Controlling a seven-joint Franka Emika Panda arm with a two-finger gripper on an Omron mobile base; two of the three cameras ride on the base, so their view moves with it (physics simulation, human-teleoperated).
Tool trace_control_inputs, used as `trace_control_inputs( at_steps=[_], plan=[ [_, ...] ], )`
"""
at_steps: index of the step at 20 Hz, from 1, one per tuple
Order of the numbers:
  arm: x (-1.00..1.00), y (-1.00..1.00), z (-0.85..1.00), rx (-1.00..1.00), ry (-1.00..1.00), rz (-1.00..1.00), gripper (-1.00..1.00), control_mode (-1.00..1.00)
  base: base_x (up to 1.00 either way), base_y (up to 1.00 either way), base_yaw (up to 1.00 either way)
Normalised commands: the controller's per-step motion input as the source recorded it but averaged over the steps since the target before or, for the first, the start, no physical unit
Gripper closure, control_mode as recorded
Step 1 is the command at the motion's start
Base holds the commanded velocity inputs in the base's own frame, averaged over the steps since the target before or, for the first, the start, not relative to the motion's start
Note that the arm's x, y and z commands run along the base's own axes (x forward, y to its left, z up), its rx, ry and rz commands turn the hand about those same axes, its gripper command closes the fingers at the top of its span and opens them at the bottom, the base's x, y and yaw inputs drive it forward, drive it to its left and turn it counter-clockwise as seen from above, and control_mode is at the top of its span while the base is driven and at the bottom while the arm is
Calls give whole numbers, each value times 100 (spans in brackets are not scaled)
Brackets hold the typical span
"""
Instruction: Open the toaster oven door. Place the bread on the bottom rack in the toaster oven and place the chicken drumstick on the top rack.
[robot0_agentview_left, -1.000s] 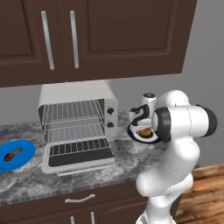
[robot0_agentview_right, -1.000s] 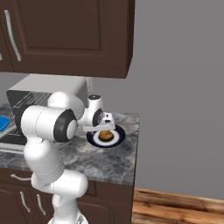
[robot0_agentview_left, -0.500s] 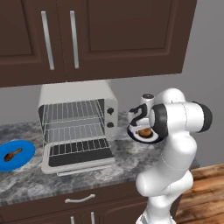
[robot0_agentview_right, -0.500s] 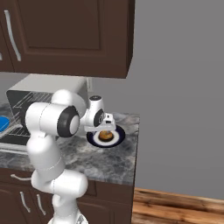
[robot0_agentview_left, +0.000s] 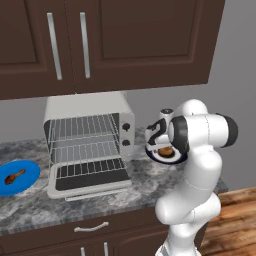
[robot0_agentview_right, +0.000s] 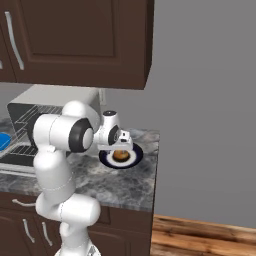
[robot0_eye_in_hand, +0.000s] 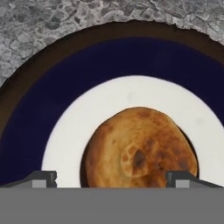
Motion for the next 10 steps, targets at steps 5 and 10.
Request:
trace_control_inputs(
  at_steps=[5, 10],
  plan=[
    [10, 0, -18, 0, 0, -7, -100, -100, 0, 0, 0],
    [1, 0, -31, 0, 0, -8, -100, -100, 0, 0, 0]
  ],
)
